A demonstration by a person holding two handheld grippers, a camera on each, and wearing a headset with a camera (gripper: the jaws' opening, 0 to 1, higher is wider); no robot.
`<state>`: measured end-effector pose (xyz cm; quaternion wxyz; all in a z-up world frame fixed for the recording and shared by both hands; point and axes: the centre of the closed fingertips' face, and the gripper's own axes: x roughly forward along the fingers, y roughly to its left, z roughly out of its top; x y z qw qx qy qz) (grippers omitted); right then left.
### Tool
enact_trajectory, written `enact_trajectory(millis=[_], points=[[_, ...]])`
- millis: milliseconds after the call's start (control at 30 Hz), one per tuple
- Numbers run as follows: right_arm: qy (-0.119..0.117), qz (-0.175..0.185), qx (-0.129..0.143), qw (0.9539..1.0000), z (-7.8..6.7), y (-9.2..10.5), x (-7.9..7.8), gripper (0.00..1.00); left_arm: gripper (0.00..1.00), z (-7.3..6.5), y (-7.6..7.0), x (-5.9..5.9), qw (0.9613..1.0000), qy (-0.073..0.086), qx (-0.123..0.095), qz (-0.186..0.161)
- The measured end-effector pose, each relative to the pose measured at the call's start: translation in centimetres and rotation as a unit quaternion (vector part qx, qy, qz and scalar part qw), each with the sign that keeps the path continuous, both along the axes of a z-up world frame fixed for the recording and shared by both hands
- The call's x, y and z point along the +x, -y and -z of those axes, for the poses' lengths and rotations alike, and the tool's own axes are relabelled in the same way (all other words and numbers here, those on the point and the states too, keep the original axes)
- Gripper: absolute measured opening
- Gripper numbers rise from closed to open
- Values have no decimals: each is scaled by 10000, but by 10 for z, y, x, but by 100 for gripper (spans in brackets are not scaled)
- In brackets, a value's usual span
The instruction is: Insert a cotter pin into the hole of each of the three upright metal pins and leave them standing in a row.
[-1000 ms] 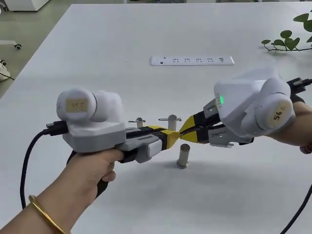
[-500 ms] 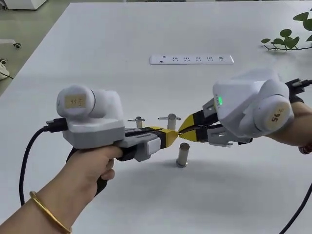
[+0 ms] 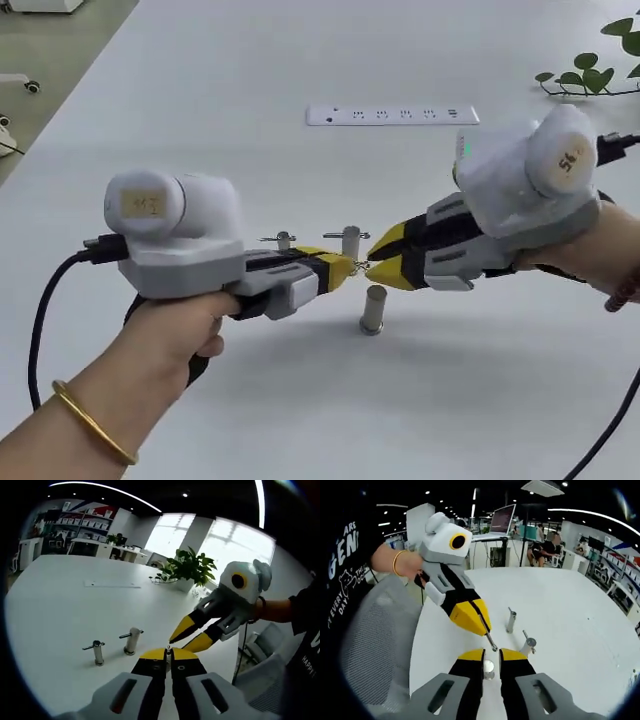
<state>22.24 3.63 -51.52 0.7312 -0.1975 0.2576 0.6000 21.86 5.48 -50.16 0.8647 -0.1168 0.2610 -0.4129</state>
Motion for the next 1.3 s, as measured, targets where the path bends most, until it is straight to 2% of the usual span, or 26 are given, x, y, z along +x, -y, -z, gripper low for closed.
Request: enact_trajectory(millis=[100,133,200,300,400,467,533,667,800,1167,1300], points=[[-484,257,307,9980,-1,2,-3,8,0,-3,-1,-3,9998,119,-47,140],[-725,286,436,9960,-2,2,-6,9,0,-4,-1,-5,9996,170,-76,229],[-1030,293,540,9928,0,4,-13,11,0,-6,-1,-9,9989,306,-89,348],[-1191,289,601,9906,3,8,-18,12,0,-8,2,-14,9975,446,-168,528],[-1344,252,703,9881,3,9,-24,13,0,-6,5,-21,9948,623,-29,808],[-1448,172,777,9863,1,6,-29,12,0,-5,7,-24,9939,647,-7,893],[-1479,0,808,9857,0,4,-35,12,0,-4,9,-27,9923,701,31,1017],[-1522,-194,702,9857,4,0,-46,11,0,-1,13,-34,9890,838,115,1215],[-1592,-322,706,9842,5,-3,-52,10,0,1,16,-42,9863,865,128,1397],[-1662,-485,684,9825,7,-5,-59,2,0,-2,17,-44,9857,855,11,1451],[-1600,-538,664,9834,6,-5,-60,0,0,-2,17,-46,9851,850,-1,1497]])
